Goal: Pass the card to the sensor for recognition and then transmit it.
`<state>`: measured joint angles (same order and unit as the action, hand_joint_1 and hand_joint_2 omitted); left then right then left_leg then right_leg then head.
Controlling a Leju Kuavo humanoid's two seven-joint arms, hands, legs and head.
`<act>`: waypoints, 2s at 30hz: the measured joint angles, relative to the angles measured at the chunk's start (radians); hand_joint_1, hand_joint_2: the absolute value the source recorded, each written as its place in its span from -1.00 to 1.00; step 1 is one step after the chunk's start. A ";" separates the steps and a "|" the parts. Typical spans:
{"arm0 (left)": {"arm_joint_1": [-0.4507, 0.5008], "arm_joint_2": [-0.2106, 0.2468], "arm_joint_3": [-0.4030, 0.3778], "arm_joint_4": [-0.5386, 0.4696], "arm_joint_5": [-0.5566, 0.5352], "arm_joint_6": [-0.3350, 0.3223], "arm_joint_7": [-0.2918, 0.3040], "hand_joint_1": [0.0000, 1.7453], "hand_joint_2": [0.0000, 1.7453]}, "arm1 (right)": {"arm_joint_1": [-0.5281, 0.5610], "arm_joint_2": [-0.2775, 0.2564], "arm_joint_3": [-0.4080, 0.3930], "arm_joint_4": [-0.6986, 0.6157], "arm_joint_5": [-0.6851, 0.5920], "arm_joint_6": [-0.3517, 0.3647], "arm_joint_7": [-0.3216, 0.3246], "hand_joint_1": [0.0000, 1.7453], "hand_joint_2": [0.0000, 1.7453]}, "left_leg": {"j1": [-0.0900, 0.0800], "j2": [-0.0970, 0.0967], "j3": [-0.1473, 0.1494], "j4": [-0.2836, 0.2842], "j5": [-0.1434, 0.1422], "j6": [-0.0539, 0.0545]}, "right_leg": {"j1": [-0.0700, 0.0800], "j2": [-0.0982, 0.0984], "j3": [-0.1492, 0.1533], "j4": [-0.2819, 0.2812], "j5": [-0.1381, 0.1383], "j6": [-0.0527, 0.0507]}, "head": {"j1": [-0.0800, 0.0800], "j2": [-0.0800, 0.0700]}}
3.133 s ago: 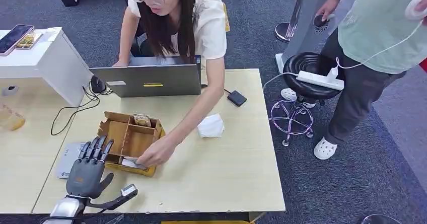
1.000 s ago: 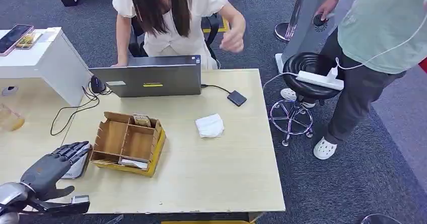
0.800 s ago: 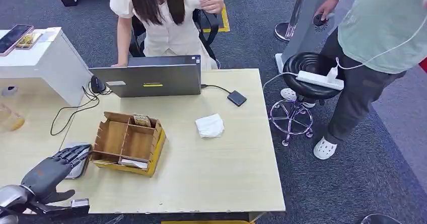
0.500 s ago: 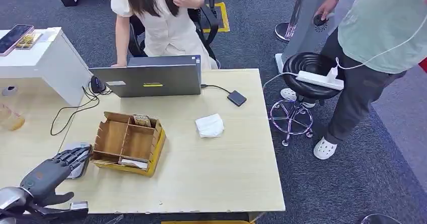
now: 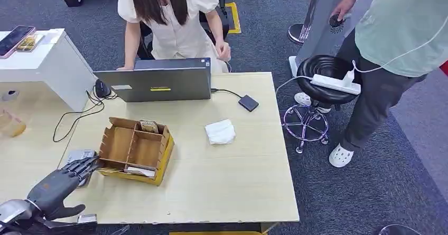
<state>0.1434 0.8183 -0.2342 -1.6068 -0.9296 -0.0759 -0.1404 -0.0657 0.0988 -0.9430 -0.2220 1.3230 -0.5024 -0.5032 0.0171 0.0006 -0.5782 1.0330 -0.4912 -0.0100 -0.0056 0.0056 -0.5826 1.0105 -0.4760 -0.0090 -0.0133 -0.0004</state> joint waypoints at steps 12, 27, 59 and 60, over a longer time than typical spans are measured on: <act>0.009 -0.023 0.000 -0.019 0.053 0.003 -0.020 -1.00 1.00 | -0.002 -0.001 0.002 0.000 0.001 0.000 -0.005 -1.00 -1.00 | 0.000 0.000 0.000 0.000 0.000 0.000 | 0.000 0.000 0.000 0.000 0.000 0.000 | 0.000 0.000; 0.020 -0.060 0.000 -0.025 -0.027 0.072 0.032 -1.00 1.00 | -0.003 -0.001 0.003 0.000 -0.005 0.000 -0.006 -1.00 -1.00 | 0.000 0.000 0.000 0.000 0.000 0.000 | 0.000 0.000 0.000 0.000 0.000 0.000 | 0.000 0.000; -0.027 -0.236 0.019 0.007 -0.285 0.174 0.180 -1.00 1.00 | -0.001 -0.001 0.003 0.000 -0.015 -0.001 -0.006 -1.00 -1.00 | 0.000 0.000 0.000 0.000 0.000 0.000 | 0.000 0.000 0.000 0.000 0.000 0.000 | 0.000 0.000; -0.029 -0.244 0.021 0.010 -0.290 0.174 0.183 -1.00 1.00 | -0.001 -0.001 0.003 0.000 -0.015 -0.001 -0.006 -1.00 -1.00 | 0.000 0.000 0.000 0.000 0.000 0.000 | 0.000 0.000 0.000 0.000 0.000 0.000 | 0.000 0.000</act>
<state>0.1139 0.5745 -0.2132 -1.5965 -1.2196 0.0980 0.0427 -0.0670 0.0980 -0.9403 -0.2224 1.3077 -0.5032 -0.5093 0.0167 0.0005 -0.5781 1.0332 -0.4912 -0.0100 -0.0059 0.0054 -0.5826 1.0105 -0.4759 -0.0089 -0.0134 -0.0004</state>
